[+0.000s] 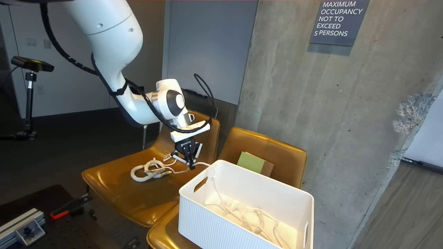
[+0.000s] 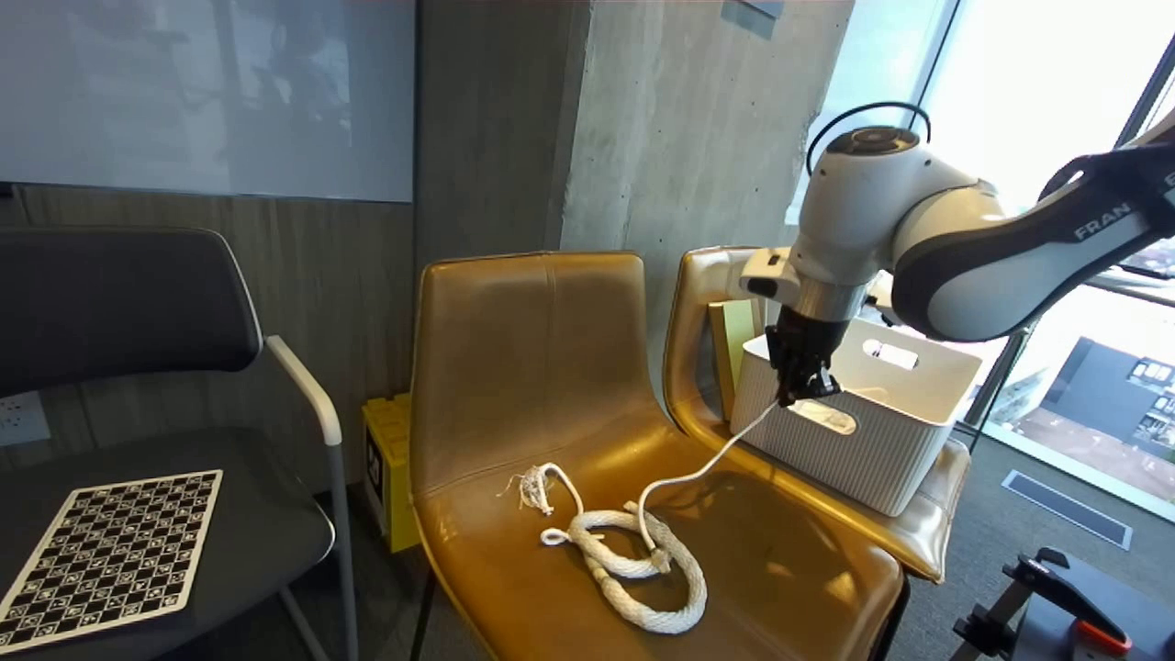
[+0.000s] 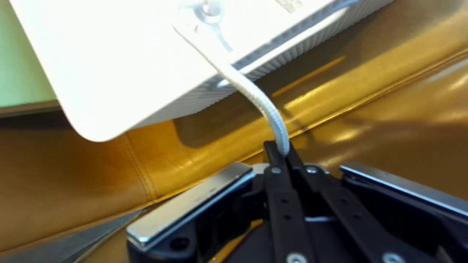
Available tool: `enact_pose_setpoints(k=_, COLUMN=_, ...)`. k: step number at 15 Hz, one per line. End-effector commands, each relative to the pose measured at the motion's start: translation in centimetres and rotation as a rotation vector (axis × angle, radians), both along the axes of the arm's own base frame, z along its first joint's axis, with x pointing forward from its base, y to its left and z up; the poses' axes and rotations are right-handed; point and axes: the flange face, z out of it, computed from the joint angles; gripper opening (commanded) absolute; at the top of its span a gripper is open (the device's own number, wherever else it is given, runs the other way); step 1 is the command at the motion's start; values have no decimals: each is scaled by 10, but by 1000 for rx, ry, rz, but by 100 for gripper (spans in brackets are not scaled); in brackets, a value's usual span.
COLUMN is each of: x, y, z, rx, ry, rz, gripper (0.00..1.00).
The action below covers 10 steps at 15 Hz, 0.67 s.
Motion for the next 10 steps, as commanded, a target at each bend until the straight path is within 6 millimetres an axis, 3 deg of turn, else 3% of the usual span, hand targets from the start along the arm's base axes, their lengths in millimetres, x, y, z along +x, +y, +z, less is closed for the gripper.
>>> enact_pose_setpoints(k=1, x=-15, y=-36, z=84, rx=94, ry=-124, rz=-103, gripper=1)
enact_pose_setpoints(k=10, x=-38, y=-172, z=295, rx=327, ry=-438, rz=-396, gripper=1)
